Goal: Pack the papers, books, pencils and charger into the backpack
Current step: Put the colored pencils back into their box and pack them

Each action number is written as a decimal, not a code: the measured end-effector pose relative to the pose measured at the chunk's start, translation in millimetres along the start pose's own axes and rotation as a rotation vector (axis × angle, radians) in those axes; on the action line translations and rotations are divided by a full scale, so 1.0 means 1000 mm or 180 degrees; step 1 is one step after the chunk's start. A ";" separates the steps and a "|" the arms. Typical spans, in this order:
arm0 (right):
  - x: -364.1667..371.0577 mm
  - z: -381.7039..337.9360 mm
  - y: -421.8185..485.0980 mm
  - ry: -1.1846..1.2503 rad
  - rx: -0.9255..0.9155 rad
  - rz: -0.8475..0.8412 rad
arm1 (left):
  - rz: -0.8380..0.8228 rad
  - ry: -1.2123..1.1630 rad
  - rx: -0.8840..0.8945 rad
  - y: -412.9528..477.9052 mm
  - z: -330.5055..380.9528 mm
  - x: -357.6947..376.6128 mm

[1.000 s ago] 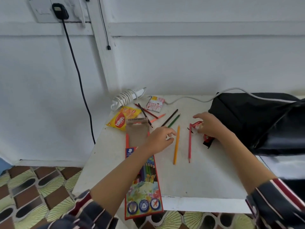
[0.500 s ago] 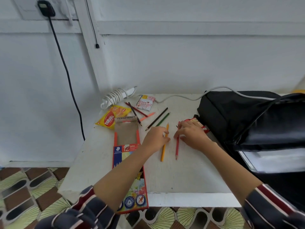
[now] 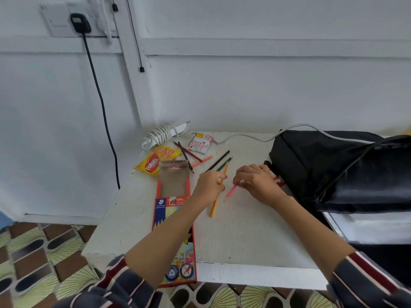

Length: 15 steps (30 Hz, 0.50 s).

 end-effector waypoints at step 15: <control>-0.021 -0.050 0.060 0.3266 0.0896 0.0410 | 0.1627 -0.0927 -0.0076 -0.031 -0.014 -0.107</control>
Point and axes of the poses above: each hand's wrist, its own y-axis towards the middle knuckle, its own x-axis out of the palm, z = x × y, the point moved 6 cm from there along y, towards the middle knuckle, and after that the axes turned 5 degrees about x, right-handed, at the moved point
